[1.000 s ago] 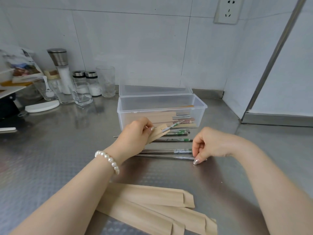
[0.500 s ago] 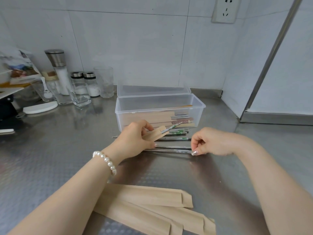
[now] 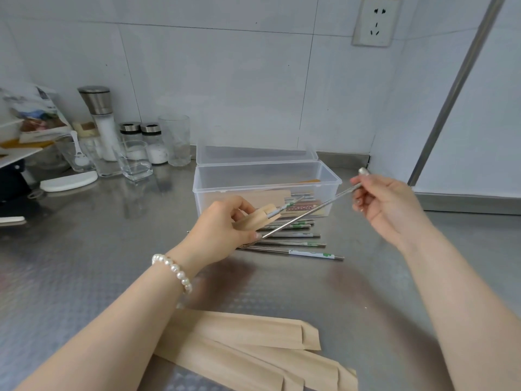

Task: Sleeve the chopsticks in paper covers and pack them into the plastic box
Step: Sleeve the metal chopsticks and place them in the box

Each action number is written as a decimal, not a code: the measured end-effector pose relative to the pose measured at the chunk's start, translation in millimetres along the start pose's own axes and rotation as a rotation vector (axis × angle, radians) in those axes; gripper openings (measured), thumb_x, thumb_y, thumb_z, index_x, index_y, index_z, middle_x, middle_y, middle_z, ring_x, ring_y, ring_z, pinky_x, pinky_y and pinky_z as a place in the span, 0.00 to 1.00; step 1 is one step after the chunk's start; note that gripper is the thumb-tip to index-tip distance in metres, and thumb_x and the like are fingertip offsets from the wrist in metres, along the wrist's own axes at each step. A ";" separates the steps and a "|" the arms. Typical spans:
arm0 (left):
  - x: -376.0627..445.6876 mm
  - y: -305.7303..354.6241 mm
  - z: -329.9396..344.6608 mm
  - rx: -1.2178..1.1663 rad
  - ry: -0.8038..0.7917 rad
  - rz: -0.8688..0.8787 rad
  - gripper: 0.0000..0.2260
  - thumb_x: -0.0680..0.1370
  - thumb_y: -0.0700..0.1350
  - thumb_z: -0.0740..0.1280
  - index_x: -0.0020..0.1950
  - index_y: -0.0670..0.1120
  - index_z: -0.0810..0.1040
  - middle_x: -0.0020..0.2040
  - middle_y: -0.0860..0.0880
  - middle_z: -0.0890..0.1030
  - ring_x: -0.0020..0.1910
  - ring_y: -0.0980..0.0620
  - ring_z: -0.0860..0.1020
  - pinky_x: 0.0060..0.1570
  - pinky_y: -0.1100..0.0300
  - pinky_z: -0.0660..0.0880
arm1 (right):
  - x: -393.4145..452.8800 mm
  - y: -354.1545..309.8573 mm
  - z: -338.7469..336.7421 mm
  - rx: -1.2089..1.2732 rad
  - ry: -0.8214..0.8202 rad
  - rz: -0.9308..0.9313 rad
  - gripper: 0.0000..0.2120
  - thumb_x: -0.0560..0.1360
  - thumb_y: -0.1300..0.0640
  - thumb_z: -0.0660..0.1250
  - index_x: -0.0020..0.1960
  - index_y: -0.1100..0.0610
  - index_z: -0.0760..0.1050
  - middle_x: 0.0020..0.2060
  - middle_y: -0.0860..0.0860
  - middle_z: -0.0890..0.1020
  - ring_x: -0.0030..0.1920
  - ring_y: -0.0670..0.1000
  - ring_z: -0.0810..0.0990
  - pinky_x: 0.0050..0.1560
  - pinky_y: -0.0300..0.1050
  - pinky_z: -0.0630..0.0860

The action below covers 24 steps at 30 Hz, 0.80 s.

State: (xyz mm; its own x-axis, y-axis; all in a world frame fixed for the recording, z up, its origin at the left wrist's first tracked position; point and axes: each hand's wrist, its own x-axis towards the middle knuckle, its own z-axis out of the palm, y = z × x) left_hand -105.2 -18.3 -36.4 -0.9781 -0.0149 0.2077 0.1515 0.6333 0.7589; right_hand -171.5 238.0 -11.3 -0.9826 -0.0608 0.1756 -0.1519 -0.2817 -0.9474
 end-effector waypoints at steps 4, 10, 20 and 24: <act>-1.2 1.2 1.3 0.021 -0.015 0.014 0.15 0.65 0.42 0.77 0.41 0.57 0.73 0.39 0.53 0.76 0.33 0.57 0.71 0.38 0.61 0.71 | 9.0 1.8 -18.0 0.168 0.269 -0.073 0.14 0.78 0.53 0.60 0.37 0.59 0.71 0.19 0.46 0.68 0.21 0.44 0.66 0.23 0.34 0.60; -1.5 0.4 3.1 0.065 -0.013 0.007 0.15 0.64 0.41 0.77 0.46 0.53 0.76 0.38 0.56 0.75 0.36 0.54 0.74 0.42 0.54 0.77 | 14.0 -0.8 -29.4 0.233 0.444 -0.113 0.17 0.79 0.49 0.59 0.35 0.56 0.66 0.17 0.47 0.64 0.19 0.45 0.60 0.21 0.35 0.54; -4.3 3.3 5.5 0.126 -0.070 0.044 0.16 0.65 0.39 0.75 0.43 0.55 0.75 0.37 0.56 0.75 0.29 0.52 0.79 0.38 0.58 0.77 | 11.1 1.0 -23.7 0.207 0.443 -0.113 0.17 0.79 0.49 0.59 0.35 0.57 0.67 0.17 0.47 0.66 0.19 0.45 0.62 0.22 0.35 0.55; -4.6 3.5 5.6 0.126 -0.064 0.053 0.15 0.65 0.40 0.76 0.43 0.56 0.75 0.36 0.56 0.76 0.29 0.53 0.78 0.38 0.58 0.77 | 11.3 1.4 -20.8 0.137 0.418 -0.092 0.16 0.79 0.51 0.59 0.35 0.57 0.69 0.17 0.47 0.66 0.20 0.46 0.62 0.22 0.35 0.56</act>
State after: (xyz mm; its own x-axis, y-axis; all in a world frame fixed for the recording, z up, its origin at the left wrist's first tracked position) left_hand -101.0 -11.7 -38.2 -0.9769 0.0682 0.2025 0.1881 0.7241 0.6635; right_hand -185.1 256.9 -16.2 -0.9290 0.3543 0.1073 -0.2524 -0.3943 -0.8837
